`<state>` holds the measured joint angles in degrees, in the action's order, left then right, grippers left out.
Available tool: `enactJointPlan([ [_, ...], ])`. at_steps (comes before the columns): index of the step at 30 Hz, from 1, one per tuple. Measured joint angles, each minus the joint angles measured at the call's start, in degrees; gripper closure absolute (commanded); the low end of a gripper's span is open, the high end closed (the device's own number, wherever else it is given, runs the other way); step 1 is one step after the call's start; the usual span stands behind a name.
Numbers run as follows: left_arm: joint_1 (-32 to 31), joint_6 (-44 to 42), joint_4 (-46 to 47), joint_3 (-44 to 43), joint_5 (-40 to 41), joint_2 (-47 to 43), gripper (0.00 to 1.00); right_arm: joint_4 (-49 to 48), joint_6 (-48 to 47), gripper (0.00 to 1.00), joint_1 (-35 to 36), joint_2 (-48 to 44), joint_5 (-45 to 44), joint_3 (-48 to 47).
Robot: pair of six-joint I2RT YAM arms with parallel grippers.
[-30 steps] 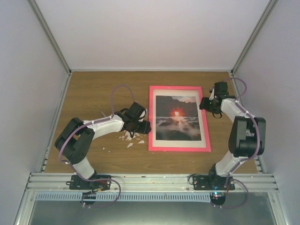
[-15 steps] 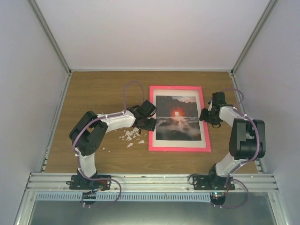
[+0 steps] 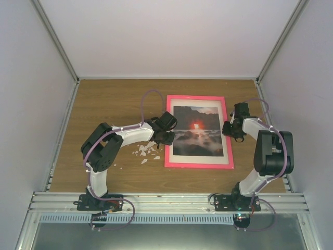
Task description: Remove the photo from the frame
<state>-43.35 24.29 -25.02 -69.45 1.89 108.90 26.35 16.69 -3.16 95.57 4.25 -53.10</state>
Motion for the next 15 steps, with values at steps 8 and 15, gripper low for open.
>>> enactJointPlan([
  [8,0.2,1.6,0.0,-0.9,2.8,0.0,0.81,2.0,-1.4,0.88,0.0,-1.3,0.1,0.1],
  [15,0.2,1.7,-0.7,-1.8,3.8,0.0,0.85,3.3,-1.5,0.94,0.0,-3.5,0.0,0.1],
])
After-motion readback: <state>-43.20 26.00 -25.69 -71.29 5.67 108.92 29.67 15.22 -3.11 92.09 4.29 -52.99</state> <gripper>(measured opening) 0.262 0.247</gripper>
